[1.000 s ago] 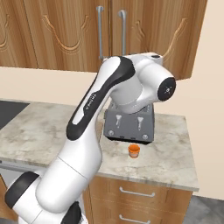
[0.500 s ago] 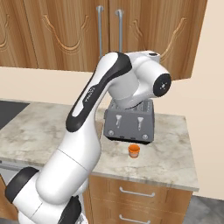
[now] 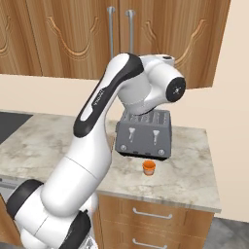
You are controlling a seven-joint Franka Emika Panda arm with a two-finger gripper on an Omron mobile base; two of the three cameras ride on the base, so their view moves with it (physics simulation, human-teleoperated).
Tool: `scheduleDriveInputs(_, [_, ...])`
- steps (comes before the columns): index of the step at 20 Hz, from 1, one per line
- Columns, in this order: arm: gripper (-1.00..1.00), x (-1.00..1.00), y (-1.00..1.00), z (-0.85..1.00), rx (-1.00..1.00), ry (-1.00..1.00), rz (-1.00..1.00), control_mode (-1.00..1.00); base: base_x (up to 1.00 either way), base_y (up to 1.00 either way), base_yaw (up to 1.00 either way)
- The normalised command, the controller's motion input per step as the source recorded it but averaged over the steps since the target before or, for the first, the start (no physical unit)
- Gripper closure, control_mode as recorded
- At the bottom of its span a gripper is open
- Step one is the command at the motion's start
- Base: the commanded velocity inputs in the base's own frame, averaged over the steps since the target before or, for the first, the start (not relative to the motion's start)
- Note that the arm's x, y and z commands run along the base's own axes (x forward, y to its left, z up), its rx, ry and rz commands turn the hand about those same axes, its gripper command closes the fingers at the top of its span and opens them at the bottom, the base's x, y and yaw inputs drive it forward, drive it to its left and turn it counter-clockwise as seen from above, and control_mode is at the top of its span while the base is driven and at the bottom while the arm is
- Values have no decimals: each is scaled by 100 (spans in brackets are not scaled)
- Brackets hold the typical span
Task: Pick the bread, place it on the cutting board, pick the jam, place it on the counter, and close the cabinet.
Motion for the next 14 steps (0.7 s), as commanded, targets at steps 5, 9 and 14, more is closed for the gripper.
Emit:
scheduleDriveInputs(5, [-100,34,12,0,0,0,0,-100,0,0,0])
scheduleDriveInputs(9, [-100,34,15,0,0,0,0,-100,0,0,0])
scheduleDriveInputs(14, [-100,30,14,-1,0,0,0,-100,0,0,0])
